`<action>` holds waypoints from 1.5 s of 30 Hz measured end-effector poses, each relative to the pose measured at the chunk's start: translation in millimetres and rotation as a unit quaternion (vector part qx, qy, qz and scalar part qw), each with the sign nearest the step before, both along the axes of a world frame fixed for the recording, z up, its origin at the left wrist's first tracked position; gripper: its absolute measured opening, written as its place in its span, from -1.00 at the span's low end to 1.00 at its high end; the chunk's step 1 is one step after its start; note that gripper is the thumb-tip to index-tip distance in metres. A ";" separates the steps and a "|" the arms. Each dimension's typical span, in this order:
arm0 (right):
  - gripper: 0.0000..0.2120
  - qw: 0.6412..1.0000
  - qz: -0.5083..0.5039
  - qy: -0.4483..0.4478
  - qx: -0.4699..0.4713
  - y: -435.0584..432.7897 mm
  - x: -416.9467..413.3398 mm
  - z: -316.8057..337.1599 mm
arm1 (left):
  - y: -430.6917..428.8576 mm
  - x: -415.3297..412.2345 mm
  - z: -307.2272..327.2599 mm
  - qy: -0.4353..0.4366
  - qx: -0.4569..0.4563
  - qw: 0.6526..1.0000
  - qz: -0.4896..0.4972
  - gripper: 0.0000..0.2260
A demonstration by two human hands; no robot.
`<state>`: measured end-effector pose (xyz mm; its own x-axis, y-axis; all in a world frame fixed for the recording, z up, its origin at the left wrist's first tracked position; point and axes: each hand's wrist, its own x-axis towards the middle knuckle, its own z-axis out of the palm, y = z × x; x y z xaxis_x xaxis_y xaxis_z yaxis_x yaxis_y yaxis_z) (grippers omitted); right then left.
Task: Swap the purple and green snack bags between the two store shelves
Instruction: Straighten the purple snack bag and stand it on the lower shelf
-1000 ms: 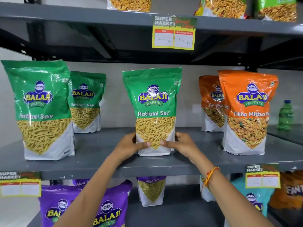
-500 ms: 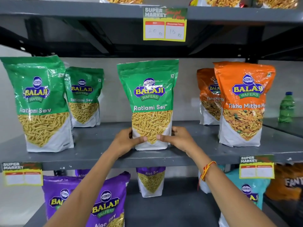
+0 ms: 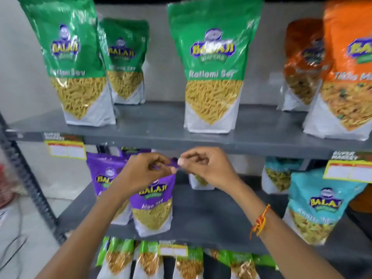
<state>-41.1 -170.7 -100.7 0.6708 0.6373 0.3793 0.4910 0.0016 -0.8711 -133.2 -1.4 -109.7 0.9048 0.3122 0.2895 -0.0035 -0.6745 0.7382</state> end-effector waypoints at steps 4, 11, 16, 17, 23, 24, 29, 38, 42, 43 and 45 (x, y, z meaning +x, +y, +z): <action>-0.79 0.983 0.002 0.061 -0.174 33.8 26.4 -90.5 | 48.6 -14.7 -86.4 0.169 -0.033 0.983 0.063 -0.54; -0.15 0.945 -0.040 0.158 -0.285 84.3 64.0 -222.0 | 84.6 -24.3 -204.0 0.212 -0.168 0.953 0.138 -0.28; -0.46 0.958 0.016 0.192 -0.211 101.4 62.3 -250.0 | 73.8 -7.9 -235.3 0.120 -0.159 0.967 0.156 -0.39; -0.53 0.958 0.021 0.218 -0.184 100.6 61.1 -250.7 | 71.1 -5.2 -239.7 0.097 -0.150 0.968 0.175 -0.46; -0.62 0.957 -0.037 0.267 -0.109 52.7 78.3 -255.2 | 35.9 30.6 -238.4 0.076 -0.142 0.977 0.141 -0.58; -0.63 0.958 -0.053 0.262 -0.100 39.6 83.7 -255.4 | 27.1 40.5 -235.4 0.082 -0.142 0.978 0.127 -0.57; -0.68 0.956 -0.124 0.257 -0.070 -19.7 107.2 -251.3 | -14.7 91.8 -230.4 0.093 -0.164 0.981 0.051 -0.52; -0.58 0.958 -0.116 0.233 -0.119 -42.5 117.4 -239.5 | -28.2 107.7 -239.1 0.111 -0.194 0.974 0.030 -0.34; -0.66 0.956 -0.124 0.218 -0.150 -40.9 113.6 -241.1 | -33.6 111.6 -226.3 0.119 -0.200 0.973 0.015 -0.31; -0.69 0.955 -0.127 0.221 -0.152 -41.7 114.1 -249.7 | -34.8 112.8 -225.8 0.126 -0.198 0.972 0.014 -0.32; -0.63 0.952 -0.146 0.218 -0.156 -42.5 112.6 -257.7 | -37.3 111.9 -226.0 0.134 -0.196 0.971 0.018 -0.34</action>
<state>71.5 -213.2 -358.4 0.8871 0.4354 -0.1532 0.0227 -0.3727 -0.9277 -21.3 -38.6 -335.7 0.9181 0.3829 -0.1024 0.2421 -0.3371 0.9098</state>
